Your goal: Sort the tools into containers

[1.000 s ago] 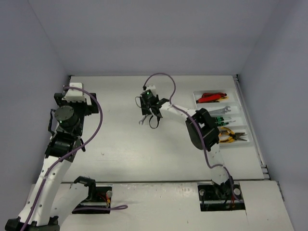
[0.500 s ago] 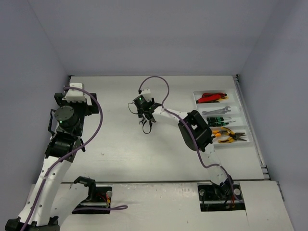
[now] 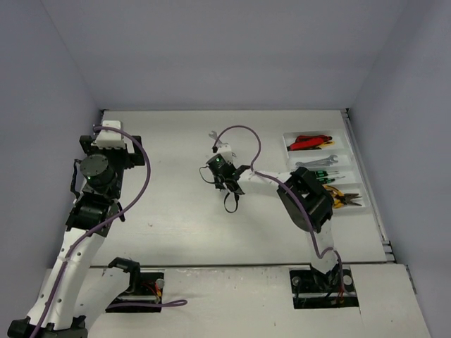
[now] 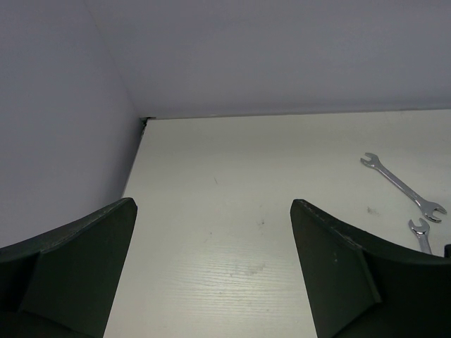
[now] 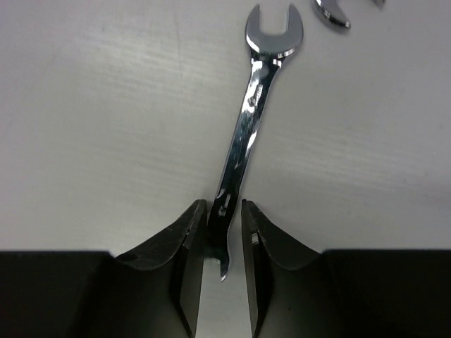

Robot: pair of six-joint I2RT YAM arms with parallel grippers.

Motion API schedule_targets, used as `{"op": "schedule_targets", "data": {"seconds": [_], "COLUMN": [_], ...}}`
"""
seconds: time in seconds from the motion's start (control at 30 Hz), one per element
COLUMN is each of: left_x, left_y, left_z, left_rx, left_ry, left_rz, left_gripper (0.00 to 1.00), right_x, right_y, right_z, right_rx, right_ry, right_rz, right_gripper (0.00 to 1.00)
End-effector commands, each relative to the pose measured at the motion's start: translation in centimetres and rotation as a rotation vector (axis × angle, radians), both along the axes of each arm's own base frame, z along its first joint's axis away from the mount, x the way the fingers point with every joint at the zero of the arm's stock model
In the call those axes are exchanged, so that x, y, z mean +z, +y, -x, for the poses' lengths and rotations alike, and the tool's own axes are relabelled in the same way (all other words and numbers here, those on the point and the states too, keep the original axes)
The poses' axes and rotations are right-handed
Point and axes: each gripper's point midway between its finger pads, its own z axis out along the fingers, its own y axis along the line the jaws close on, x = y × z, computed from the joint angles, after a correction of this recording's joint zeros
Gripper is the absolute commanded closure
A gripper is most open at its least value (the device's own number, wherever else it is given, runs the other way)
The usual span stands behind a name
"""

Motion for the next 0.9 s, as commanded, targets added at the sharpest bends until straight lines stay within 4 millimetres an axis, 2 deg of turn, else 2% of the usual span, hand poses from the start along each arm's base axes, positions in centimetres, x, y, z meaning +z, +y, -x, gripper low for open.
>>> {"op": "schedule_targets", "data": {"seconds": [0.0, 0.27, 0.37, 0.43, 0.57, 0.73, 0.87], "left_x": [2.2, 1.9, 1.8, 1.8, 1.8, 1.8, 1.7], "left_y": [0.0, -0.3, -0.4, -0.5, -0.5, -0.4, -0.3], "left_z": [-0.3, -0.7, -0.8, -0.8, -0.9, -0.9, -0.8], "left_rx": [0.003, -0.006, -0.011, -0.014, -0.015, -0.008, -0.004], "left_ry": [-0.08, -0.07, -0.066, -0.066, -0.064, -0.064, -0.064], "left_rz": [0.024, 0.035, 0.034, 0.034, 0.034, 0.034, 0.034], "left_gripper": [0.12, 0.12, 0.12, 0.12, 0.12, 0.12, 0.12], "right_x": [-2.9, -2.6, -2.4, -2.3, -1.4, -0.3, -0.3], "right_y": [-3.2, -6.9, -8.0, -9.1, -9.6, -7.5, -6.6], "right_z": [7.8, 14.5, 16.0, 16.8, 16.4, 14.2, 12.3], "right_rx": [0.129, 0.187, 0.178, 0.161, 0.149, 0.165, 0.158], "right_ry": [0.239, 0.357, 0.389, 0.417, 0.406, 0.389, 0.406], "right_rz": [0.092, 0.177, 0.178, 0.202, 0.244, 0.23, 0.212], "right_gripper": [0.79, 0.94, 0.95, 0.9, 0.78, 0.62, 0.58]}}
